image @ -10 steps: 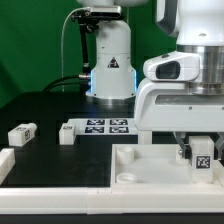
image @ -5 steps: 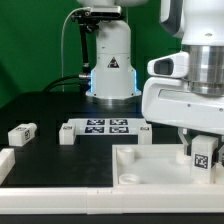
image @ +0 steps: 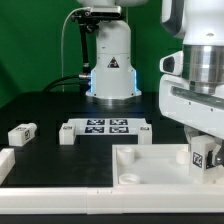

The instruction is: Assemble one leg

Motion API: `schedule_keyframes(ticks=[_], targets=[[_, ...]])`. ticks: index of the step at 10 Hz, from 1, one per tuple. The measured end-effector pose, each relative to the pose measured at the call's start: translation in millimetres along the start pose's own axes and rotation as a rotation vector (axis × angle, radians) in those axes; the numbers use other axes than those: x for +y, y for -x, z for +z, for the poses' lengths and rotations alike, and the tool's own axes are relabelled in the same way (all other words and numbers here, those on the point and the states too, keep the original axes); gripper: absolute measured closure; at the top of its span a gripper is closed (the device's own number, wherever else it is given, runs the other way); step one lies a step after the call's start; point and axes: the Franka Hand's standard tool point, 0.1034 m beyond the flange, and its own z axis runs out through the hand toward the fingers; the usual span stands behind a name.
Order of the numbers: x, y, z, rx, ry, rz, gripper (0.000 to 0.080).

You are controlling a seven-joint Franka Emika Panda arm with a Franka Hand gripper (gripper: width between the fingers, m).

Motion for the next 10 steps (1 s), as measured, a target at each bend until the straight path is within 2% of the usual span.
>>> schedule_keyframes(ticks=[2, 3, 4, 5, 7, 10], targets=[[-0.1, 0.6, 0.0, -0.005, -0.001, 0.022, 0.0509], [-0.4, 0.6, -0.1, -0.006, -0.003, -0.023, 0.0339], [-2.4, 0.5, -0.4, -0.012, -0.02, -0.063, 0.0191], [-3.4, 2.2, -0.7, -0.009, -0.024, -0.17, 0.0162], [-4.0, 3.1, 0.1, 0.001, -0.035, -0.515, 0.0153], [-4.0, 5.9, 0.2, 0.004, -0.032, -0.848, 0.015]])
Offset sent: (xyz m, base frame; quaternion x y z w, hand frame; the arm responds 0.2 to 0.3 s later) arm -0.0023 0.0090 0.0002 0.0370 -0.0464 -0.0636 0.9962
